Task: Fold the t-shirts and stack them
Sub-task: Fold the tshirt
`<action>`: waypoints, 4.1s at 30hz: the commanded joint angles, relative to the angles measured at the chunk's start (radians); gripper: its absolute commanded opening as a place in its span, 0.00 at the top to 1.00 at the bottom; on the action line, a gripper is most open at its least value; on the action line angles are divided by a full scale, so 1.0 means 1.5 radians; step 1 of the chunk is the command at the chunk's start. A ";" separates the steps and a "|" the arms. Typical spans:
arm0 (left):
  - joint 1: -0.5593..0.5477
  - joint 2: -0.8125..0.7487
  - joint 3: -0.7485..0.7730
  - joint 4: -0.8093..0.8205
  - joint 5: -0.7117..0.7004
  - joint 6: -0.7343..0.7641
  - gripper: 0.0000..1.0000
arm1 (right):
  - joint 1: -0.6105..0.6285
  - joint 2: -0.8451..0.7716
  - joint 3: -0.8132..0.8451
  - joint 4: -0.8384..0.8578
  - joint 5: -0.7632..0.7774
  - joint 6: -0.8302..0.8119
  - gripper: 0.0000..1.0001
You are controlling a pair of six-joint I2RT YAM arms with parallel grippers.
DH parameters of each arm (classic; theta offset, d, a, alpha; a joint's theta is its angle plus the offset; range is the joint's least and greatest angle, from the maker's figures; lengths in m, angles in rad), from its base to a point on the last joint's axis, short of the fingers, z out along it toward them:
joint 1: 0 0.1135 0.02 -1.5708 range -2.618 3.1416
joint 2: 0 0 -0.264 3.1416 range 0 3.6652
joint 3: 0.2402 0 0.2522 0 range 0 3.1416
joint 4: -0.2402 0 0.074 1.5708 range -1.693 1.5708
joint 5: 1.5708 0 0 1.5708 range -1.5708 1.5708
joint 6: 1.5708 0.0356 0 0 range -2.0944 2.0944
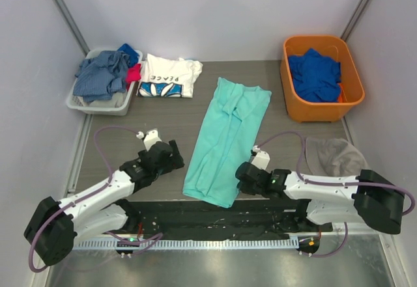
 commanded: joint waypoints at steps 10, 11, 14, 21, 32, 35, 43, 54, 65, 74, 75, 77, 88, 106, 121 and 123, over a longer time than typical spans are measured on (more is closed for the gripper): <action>-0.003 0.014 -0.008 0.014 -0.003 -0.016 0.00 | 0.002 -0.169 0.006 -0.234 0.106 0.101 0.98; -0.003 0.021 -0.006 0.015 -0.002 -0.015 0.00 | 0.002 -0.175 0.014 -0.246 0.112 0.105 0.95; -0.003 0.036 -0.001 0.027 0.000 -0.012 0.00 | 0.002 -0.189 0.029 -0.288 0.138 0.120 0.92; -0.003 0.108 0.053 0.045 0.004 0.033 0.00 | 0.002 -0.236 0.062 -0.370 0.199 0.153 0.73; -0.003 0.246 0.187 0.099 0.028 0.101 0.00 | -0.001 -0.194 0.210 -0.418 0.339 0.057 0.51; -0.003 0.291 0.221 0.115 0.032 0.121 0.00 | -0.017 -0.138 0.255 -0.401 0.362 0.003 0.49; -0.003 0.357 0.274 0.122 0.056 0.121 0.00 | -0.303 -0.071 0.262 -0.147 0.132 -0.273 0.48; -0.003 0.241 0.162 0.125 0.071 0.070 0.00 | -0.432 0.364 0.565 -0.027 -0.026 -0.428 0.51; -0.002 0.212 0.109 0.124 0.064 0.054 0.00 | -0.433 0.609 0.825 -0.081 -0.107 -0.618 0.55; -0.003 0.212 0.095 0.126 0.061 0.049 0.00 | -0.432 0.650 0.856 -0.092 -0.154 -0.668 0.56; -0.003 0.212 0.094 0.125 0.061 0.047 0.01 | -0.433 0.649 0.855 -0.093 -0.159 -0.668 0.56; -0.003 0.212 0.093 0.126 0.061 0.046 0.00 | -0.430 0.643 0.850 -0.091 -0.167 -0.670 0.57; -0.003 0.201 0.087 0.124 0.063 0.042 0.00 | -0.401 0.632 0.849 -0.101 -0.179 -0.699 0.56; -0.003 0.190 0.078 0.121 0.061 0.039 0.00 | -0.377 0.611 0.845 -0.117 -0.133 -0.707 0.54; -0.003 0.189 0.073 0.122 0.063 0.035 0.00 | -0.335 0.592 0.849 -0.139 -0.048 -0.735 0.53; -0.003 0.189 0.072 0.122 0.064 0.035 0.00 | -0.331 0.594 0.845 -0.139 -0.043 -0.736 0.53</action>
